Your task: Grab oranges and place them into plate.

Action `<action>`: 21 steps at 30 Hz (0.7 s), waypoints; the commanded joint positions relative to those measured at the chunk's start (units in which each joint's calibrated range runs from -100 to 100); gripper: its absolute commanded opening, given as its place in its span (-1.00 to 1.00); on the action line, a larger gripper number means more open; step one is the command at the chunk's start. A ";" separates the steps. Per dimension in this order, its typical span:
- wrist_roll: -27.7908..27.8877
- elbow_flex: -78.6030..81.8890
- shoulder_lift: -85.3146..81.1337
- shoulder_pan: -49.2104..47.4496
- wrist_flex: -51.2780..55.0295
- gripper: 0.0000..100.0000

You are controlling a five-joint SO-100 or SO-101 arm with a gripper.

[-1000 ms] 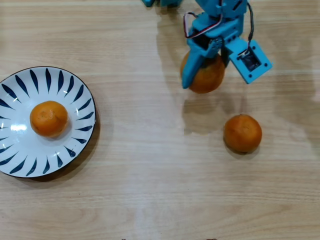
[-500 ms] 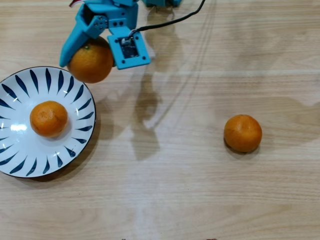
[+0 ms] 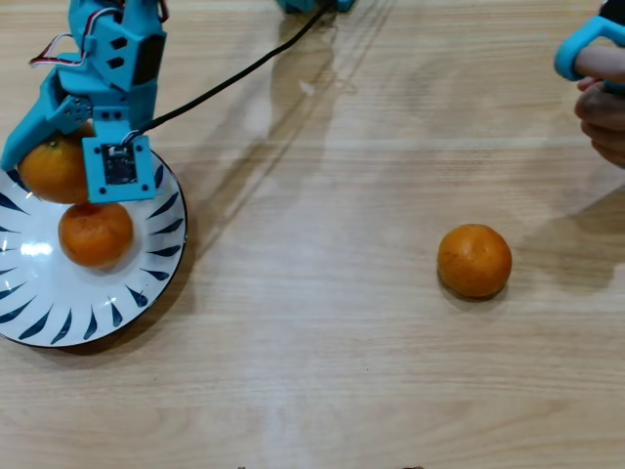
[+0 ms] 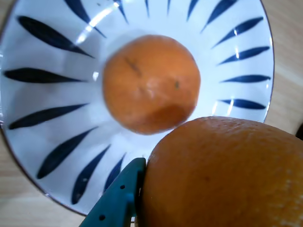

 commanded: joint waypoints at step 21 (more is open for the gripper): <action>0.79 -12.30 7.88 3.06 -1.53 0.01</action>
